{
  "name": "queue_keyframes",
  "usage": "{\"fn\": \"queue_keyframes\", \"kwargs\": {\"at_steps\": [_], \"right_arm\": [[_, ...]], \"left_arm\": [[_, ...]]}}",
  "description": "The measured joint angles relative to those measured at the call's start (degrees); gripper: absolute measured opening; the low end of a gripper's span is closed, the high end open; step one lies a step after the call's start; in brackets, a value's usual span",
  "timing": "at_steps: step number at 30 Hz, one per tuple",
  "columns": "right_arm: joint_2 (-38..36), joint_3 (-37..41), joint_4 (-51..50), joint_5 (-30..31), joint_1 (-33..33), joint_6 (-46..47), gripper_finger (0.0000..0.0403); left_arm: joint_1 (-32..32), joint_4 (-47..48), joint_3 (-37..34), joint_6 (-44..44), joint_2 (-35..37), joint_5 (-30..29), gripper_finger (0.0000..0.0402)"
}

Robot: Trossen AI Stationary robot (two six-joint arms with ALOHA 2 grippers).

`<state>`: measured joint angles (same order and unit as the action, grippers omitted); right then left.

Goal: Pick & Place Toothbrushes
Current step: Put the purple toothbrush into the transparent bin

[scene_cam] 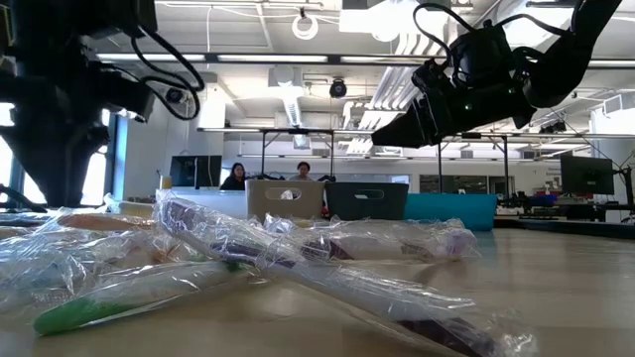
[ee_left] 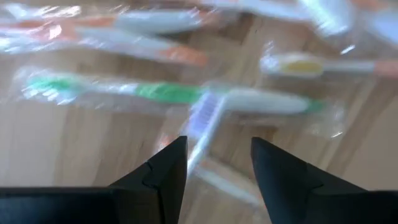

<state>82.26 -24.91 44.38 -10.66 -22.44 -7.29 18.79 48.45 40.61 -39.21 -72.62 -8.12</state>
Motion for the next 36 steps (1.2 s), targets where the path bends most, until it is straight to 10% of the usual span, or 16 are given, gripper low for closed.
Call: {"fn": "queue_keyframes", "kwargs": {"at_steps": [36], "right_arm": [[0.02,0.00,0.42,0.02,0.00,-0.42,0.0261]], "left_arm": [[-0.02,-7.14,-4.84,-3.11,-1.09,-1.24,0.0170]]}}
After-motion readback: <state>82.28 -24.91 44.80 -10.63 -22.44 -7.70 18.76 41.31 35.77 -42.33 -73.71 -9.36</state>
